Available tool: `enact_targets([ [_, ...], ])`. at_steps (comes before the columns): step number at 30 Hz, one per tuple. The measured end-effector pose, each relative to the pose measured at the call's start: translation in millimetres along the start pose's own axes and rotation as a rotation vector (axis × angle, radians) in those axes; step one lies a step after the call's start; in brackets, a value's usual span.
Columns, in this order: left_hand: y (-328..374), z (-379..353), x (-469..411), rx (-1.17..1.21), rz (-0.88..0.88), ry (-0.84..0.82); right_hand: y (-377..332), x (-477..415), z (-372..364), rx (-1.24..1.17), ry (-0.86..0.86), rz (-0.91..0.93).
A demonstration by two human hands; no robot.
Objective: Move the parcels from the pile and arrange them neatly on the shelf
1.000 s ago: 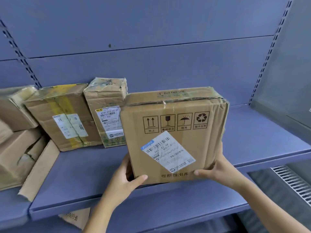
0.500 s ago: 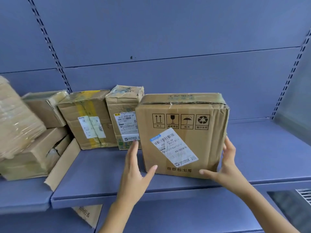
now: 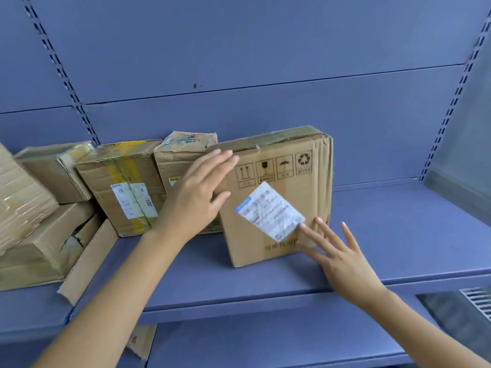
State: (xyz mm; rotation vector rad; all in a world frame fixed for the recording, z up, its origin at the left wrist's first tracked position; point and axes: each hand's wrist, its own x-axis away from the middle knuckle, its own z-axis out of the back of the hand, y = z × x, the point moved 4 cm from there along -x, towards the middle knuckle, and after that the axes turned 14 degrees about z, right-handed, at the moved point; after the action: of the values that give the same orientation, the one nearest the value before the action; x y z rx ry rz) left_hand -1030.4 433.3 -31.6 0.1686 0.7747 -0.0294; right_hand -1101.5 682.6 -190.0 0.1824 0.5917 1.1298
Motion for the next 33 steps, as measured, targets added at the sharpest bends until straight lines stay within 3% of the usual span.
enact_targets([
  [8,-6.4,-25.0,-35.5,-0.026,-0.041,-0.089,9.1,-14.6,-17.2,-0.257,-0.013,-0.226],
  [17,-21.8,-40.0,-59.7,0.001,0.043,-0.136,15.0,-29.5,-51.4,-0.424,-0.234,-0.227],
  [26,-35.7,-51.4,-80.3,-0.079,0.081,-0.126,18.8,-62.7,-79.1,-0.555,-0.279,-0.252],
  [28,-36.1,-52.8,-84.9,-0.109,0.084,-0.118,20.3,-72.4,-79.7,-0.606,-0.215,-0.244],
  [30,-36.3,-54.2,-88.8,-0.133,0.072,-0.121,28.8,-79.8,-70.9,-0.636,0.023,-0.31],
  [33,-41.7,-53.7,-93.9,-0.177,0.071,-0.118,51.9,-73.9,-66.5,-0.665,0.407,-0.655],
])
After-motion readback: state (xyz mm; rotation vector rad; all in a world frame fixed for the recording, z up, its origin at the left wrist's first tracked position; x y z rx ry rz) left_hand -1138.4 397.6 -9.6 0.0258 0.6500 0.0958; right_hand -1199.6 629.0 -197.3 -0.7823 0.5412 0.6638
